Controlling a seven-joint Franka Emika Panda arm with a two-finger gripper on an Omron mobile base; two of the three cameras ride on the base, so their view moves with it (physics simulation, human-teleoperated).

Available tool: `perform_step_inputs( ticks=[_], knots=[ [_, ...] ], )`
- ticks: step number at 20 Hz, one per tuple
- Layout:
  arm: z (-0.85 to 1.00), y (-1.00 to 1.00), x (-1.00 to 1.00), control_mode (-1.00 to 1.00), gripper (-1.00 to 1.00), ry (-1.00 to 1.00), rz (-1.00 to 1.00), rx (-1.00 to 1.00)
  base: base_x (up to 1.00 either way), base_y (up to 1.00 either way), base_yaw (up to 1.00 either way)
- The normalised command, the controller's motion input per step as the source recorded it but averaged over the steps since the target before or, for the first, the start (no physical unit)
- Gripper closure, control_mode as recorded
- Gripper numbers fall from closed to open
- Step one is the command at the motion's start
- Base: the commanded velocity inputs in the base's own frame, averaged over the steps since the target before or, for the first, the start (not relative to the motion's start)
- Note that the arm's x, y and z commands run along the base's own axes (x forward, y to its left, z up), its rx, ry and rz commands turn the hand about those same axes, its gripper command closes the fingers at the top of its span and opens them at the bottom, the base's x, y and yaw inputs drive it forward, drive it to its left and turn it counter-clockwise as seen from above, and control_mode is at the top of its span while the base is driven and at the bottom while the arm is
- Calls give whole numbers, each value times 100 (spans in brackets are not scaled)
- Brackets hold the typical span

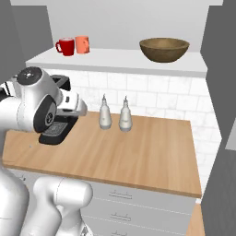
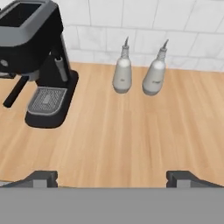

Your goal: Gather all objects into one cabinet and sort the glasses and bowls to opposite sides.

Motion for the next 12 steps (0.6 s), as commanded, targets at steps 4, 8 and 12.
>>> perform_step_inputs(
  ticks=[4,8,12],
  knots=[
    [-1,0,-100,-100,-100,-16,0,4,0,0,0],
    [-7,0,-47,100,-100,-5,0,1,-48,0,0],
    [0,0,0,100,-100,0,0,0,-100,0,0]
  ],
)
